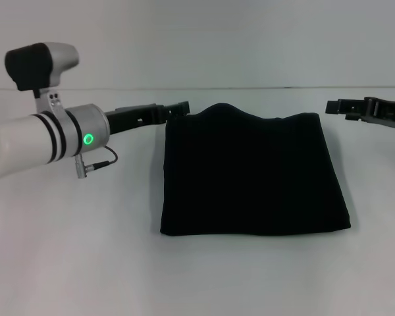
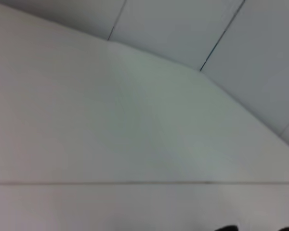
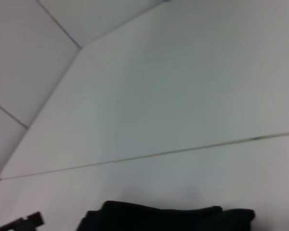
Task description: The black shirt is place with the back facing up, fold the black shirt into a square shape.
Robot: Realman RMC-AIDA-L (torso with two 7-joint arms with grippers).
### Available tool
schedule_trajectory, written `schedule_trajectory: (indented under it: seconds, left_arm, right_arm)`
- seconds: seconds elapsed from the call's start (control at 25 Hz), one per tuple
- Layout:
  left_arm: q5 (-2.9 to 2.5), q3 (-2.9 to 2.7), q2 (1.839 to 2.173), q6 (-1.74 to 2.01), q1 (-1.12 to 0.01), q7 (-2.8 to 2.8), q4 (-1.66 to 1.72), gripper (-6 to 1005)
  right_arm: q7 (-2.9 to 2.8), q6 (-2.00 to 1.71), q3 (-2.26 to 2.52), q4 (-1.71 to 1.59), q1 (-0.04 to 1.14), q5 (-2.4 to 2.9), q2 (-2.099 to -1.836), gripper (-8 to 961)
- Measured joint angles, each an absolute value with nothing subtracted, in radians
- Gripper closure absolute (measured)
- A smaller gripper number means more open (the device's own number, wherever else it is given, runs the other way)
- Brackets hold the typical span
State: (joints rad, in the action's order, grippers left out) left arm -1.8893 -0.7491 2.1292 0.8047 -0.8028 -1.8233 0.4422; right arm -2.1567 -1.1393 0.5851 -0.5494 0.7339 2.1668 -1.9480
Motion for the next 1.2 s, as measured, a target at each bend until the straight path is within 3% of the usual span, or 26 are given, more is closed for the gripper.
schedule_trajectory:
  seconds: [0.44,1.2]
  left_arm:
    - [-1.893,-0.908,2.138,0.758,-0.819,-1.831,0.434,177]
    - [-1.914,-0.973,2.16,0.644,-0.872,-1.826,0.397,211]
  right_arm:
    - [-2.14,-1.16,0.593,-0.545,0.719,2.151,-1.937,165]
    - [-2.146,-1.127,0.626,-0.543,0.73,2.155,-1.947,157]
